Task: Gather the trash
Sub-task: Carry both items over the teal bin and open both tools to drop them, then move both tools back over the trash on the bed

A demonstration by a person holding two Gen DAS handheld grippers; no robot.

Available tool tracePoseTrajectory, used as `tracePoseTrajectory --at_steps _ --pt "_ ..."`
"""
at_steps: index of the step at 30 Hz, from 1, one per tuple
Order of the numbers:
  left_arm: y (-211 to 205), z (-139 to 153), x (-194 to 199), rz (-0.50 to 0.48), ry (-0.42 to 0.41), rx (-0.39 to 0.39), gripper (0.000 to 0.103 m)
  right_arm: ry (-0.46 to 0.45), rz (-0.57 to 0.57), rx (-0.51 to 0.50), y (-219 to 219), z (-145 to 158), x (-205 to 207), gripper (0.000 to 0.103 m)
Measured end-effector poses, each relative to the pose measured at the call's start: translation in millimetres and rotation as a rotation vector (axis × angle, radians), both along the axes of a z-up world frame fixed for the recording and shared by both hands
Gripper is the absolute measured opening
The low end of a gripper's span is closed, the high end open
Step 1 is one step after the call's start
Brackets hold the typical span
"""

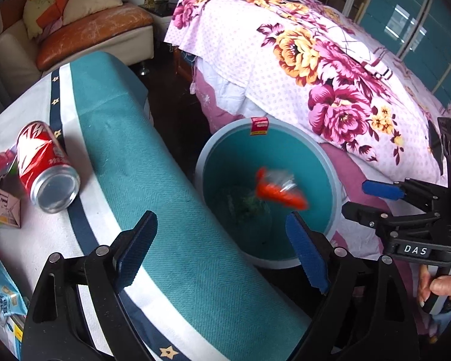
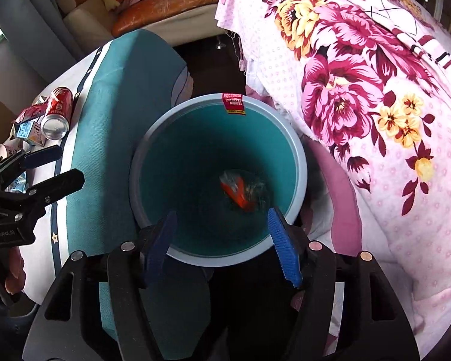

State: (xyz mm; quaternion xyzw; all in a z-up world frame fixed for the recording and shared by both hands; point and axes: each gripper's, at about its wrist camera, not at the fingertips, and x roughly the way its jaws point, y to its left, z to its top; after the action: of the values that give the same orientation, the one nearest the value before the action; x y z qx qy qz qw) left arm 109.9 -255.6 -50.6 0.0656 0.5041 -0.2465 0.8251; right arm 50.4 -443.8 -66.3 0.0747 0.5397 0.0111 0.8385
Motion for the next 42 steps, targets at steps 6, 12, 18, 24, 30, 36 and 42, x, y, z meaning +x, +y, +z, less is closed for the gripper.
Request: tracePoseTrajectory --at_steps 6,12,18,24,30,36,42 --pt "22 6 -7 0.026 -0.008 -0.017 0.093 -0.011 -0.002 -0.013 11 11 -3 0.078" --pt "53 10 -15 0.073 -0.011 -0.033 0.094 -0.018 0.03 -0.034 35 25 -8 0.078" --pt "100 18 -27 0.14 -0.027 -0.047 0.094 -0.017 0.081 -0.044 70 33 -7 0.078" --pt "156 22 -43 0.191 -0.043 -0.033 0.094 -0.012 0.158 -0.062 119 37 -6 0.078" --pt "225 18 -61 0.238 -0.041 -0.007 0.094 0.009 0.236 -0.08 174 36 -5 0.079" --pt "289 3 -77 0.281 -0.02 0.035 0.094 0.035 0.32 -0.098 228 27 -7 0.083" --pt "321 -17 -84 0.243 0.019 0.067 0.094 0.064 0.382 -0.118 271 20 -6 0.083"
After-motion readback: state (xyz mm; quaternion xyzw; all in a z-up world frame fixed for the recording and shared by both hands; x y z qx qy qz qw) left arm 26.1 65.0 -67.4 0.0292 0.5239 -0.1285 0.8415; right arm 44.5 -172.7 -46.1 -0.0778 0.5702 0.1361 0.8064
